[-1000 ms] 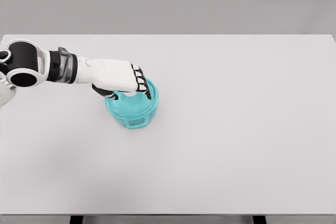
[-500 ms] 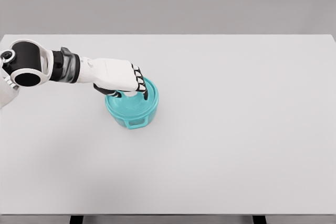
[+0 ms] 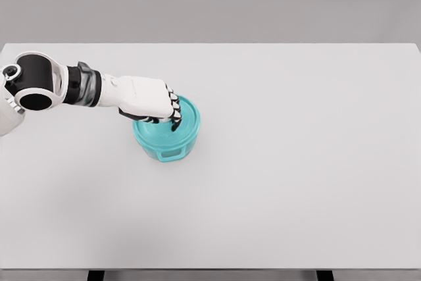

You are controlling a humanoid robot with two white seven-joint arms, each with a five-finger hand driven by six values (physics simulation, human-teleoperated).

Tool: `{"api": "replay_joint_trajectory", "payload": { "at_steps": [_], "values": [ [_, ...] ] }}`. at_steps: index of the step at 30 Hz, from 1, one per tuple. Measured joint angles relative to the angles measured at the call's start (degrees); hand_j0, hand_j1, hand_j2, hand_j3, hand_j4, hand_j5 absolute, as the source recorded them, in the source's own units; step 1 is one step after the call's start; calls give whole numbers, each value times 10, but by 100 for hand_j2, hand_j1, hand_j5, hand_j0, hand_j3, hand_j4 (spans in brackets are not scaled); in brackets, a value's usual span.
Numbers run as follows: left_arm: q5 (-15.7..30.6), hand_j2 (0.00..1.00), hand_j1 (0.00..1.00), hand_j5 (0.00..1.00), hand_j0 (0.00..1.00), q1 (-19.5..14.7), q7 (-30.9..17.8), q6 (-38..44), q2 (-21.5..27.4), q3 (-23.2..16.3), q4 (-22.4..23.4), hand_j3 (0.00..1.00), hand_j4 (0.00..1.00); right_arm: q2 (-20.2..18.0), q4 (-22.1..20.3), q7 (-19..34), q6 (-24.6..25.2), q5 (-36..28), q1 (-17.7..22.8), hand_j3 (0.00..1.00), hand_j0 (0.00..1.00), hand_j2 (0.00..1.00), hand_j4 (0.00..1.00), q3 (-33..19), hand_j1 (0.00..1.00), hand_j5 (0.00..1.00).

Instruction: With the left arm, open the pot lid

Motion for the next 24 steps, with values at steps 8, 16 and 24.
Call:
{"api": "replay_joint_trajectory", "payload": {
  "at_steps": [8, 16, 24],
  "values": [
    [1, 45, 45, 45, 45, -19, -1, -5, 11, -1, -1, 45, 45, 0, 0, 0, 0, 0, 0, 100, 100, 100, 100, 0, 100, 100],
    [2, 45, 45, 45, 45, -37, 0, -14, 65, 0, -2, 45, 45, 0, 0, 0, 0, 0, 0, 100, 100, 100, 100, 0, 100, 100],
    [0, 45, 45, 45, 45, -30, 0, -16, 129, -2, 0, 45, 45, 0, 0, 0, 0, 0, 0, 100, 100, 100, 100, 0, 100, 100]
  ]
}}
